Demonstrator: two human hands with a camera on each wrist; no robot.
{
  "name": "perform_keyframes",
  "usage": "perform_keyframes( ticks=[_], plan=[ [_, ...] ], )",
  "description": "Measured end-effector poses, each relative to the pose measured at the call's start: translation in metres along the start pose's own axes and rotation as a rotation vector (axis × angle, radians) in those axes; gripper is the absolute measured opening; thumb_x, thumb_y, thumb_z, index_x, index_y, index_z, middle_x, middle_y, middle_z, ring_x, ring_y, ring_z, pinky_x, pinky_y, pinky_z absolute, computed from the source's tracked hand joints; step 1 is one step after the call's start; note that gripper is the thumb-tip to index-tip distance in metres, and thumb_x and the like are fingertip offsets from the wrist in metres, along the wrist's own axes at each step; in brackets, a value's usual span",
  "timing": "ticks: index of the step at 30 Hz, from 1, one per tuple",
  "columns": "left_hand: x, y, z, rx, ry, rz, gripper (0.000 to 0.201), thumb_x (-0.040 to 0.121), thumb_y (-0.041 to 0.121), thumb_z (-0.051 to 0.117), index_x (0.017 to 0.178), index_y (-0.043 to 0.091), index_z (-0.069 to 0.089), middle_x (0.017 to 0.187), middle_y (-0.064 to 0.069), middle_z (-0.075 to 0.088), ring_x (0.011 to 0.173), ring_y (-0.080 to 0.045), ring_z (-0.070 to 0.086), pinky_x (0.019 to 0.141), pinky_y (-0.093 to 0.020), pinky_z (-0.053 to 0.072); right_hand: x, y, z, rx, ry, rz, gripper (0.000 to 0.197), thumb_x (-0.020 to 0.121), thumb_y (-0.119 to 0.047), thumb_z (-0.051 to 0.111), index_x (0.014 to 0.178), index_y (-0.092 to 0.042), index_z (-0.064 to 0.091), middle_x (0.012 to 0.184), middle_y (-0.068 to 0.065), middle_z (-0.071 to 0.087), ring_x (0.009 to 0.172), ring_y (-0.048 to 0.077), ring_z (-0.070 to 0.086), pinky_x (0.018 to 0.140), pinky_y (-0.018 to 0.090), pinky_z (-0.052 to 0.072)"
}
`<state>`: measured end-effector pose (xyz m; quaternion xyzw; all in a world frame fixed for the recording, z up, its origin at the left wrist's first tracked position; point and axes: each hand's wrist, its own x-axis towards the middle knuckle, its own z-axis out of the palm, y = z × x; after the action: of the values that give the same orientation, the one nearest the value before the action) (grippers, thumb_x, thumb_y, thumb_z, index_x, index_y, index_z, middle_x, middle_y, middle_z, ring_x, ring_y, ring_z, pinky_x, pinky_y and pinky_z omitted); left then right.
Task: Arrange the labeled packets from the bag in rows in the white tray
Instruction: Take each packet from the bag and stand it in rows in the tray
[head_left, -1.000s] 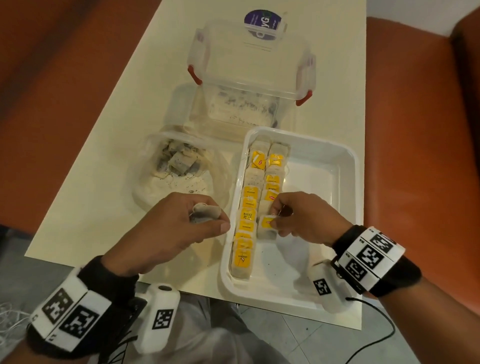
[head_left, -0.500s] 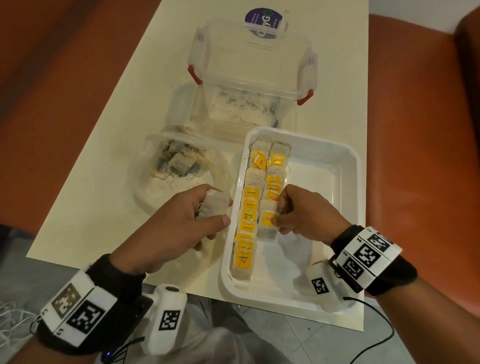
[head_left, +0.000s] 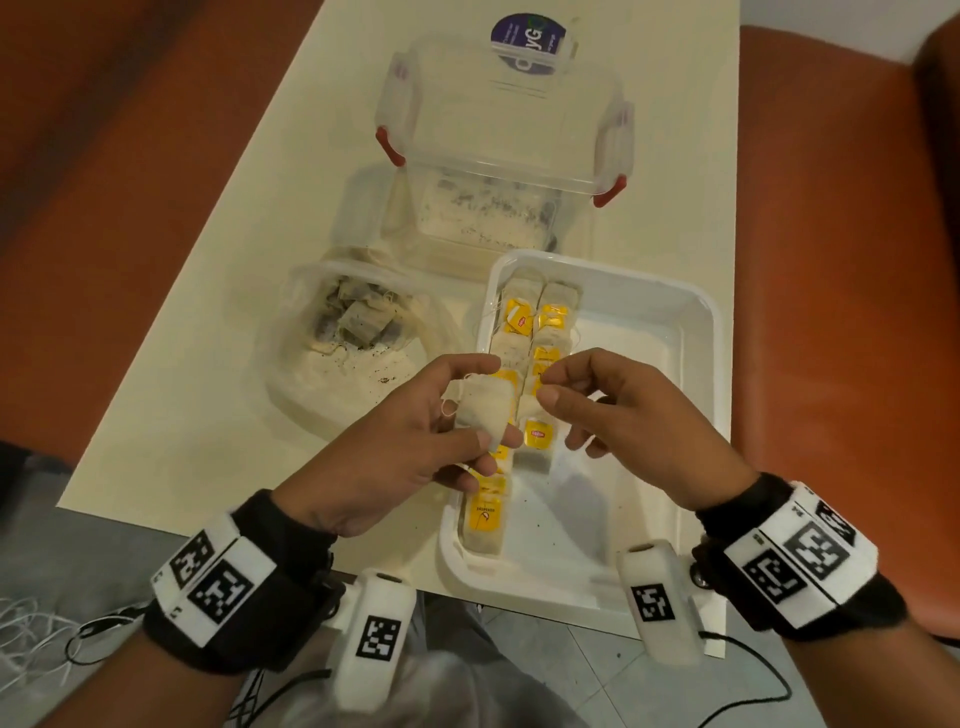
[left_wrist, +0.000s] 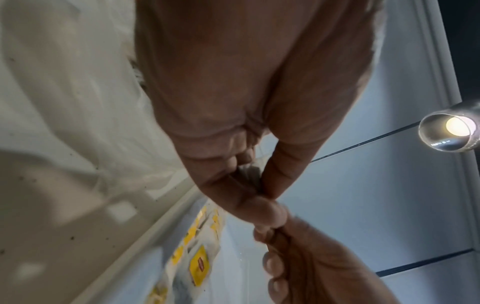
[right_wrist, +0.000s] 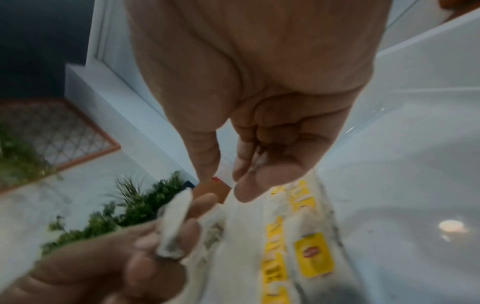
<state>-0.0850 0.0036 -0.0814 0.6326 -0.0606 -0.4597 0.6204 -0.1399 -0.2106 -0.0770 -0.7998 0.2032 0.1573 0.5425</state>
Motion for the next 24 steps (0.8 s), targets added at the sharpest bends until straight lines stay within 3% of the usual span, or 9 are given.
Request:
perform_keyframes(
  ticks=[3, 5, 9, 13, 16, 19, 22, 24],
  plan=[
    [0.002, -0.001, 0.01, 0.061, 0.018, 0.046, 0.059, 0.094, -0.003, 0.058, 0.14, 0.032, 0.044, 0.09, -0.001, 0.075, 0.077, -0.016, 0.068, 0.071, -0.033, 0.059, -0.013, -0.016, 0.004, 0.124, -0.08, -0.052, 0.033, 0.082, -0.044, 0.07, 0.103, -0.02, 0.072, 0.069, -0.002, 0.066, 0.054, 0.01, 0.057, 0.053, 0.021, 0.045],
    [0.003, -0.001, 0.017, 0.118, 0.037, 0.082, 0.064, 0.094, -0.001, 0.06, 0.144, 0.034, 0.039, 0.09, -0.001, 0.073, 0.08, -0.018, 0.071, 0.071, -0.033, 0.06, -0.016, -0.02, 0.005, 0.181, -0.119, -0.061, 0.031, 0.084, -0.04, 0.069, 0.106, -0.019, 0.072, 0.071, 0.006, 0.069, 0.054, 0.011, 0.056, 0.053, 0.022, 0.045],
    [0.006, -0.003, 0.027, 0.169, 0.019, 0.121, 0.071, 0.094, 0.003, 0.061, 0.149, 0.037, 0.032, 0.097, -0.003, 0.072, 0.087, -0.02, 0.073, 0.071, -0.03, 0.058, -0.019, -0.021, 0.003, 0.165, -0.141, -0.085, 0.021, 0.087, -0.029, 0.072, 0.102, -0.014, 0.071, 0.072, 0.003, 0.068, 0.058, 0.012, 0.058, 0.057, 0.024, 0.048],
    [0.005, -0.003, 0.028, 0.092, -0.059, 0.107, 0.073, 0.088, 0.01, 0.07, 0.147, 0.036, 0.038, 0.115, -0.003, 0.07, 0.103, -0.029, 0.068, 0.085, -0.037, 0.059, -0.025, -0.019, -0.005, 0.175, -0.1, -0.088, 0.039, 0.074, -0.043, 0.075, 0.086, -0.006, 0.069, 0.072, 0.006, 0.069, 0.062, 0.014, 0.062, 0.061, 0.027, 0.052],
    [0.002, -0.001, 0.024, -0.036, -0.104, 0.058, 0.06, 0.082, 0.022, 0.07, 0.14, 0.028, 0.053, 0.117, -0.003, 0.065, 0.105, -0.021, 0.068, 0.092, -0.04, 0.057, -0.029, -0.016, -0.011, 0.124, -0.125, -0.115, 0.022, 0.079, -0.022, 0.08, 0.083, -0.005, 0.066, 0.068, 0.006, 0.065, 0.062, 0.015, 0.061, 0.06, 0.025, 0.052],
    [0.002, -0.002, 0.021, -0.08, -0.124, 0.034, 0.048, 0.083, 0.023, 0.069, 0.131, 0.022, 0.063, 0.12, -0.021, 0.06, 0.104, -0.02, 0.067, 0.088, -0.035, 0.057, -0.029, -0.011, -0.016, 0.135, -0.164, -0.102, 0.018, 0.081, 0.0, 0.077, 0.086, -0.01, 0.064, 0.069, 0.001, 0.062, 0.061, 0.013, 0.061, 0.058, 0.025, 0.052],
    [0.002, -0.005, 0.022, 0.018, -0.151, 0.033, 0.038, 0.084, 0.022, 0.07, 0.122, 0.02, 0.069, 0.119, -0.019, 0.066, 0.102, -0.024, 0.068, 0.084, -0.033, 0.057, -0.029, -0.009, -0.018, 0.152, -0.183, -0.088, 0.028, 0.08, 0.004, 0.077, 0.097, -0.015, 0.065, 0.076, 0.006, 0.067, 0.065, 0.016, 0.062, 0.06, 0.029, 0.054],
    [0.003, -0.006, 0.025, 0.112, -0.148, 0.04, 0.025, 0.087, 0.018, 0.073, 0.112, 0.019, 0.073, 0.107, -0.013, 0.071, 0.09, -0.017, 0.067, 0.077, -0.029, 0.056, -0.029, -0.008, -0.017, 0.159, -0.187, -0.071, 0.033, 0.079, 0.002, 0.078, 0.103, -0.017, 0.066, 0.077, 0.007, 0.069, 0.067, 0.018, 0.062, 0.061, 0.029, 0.054]
  ],
)
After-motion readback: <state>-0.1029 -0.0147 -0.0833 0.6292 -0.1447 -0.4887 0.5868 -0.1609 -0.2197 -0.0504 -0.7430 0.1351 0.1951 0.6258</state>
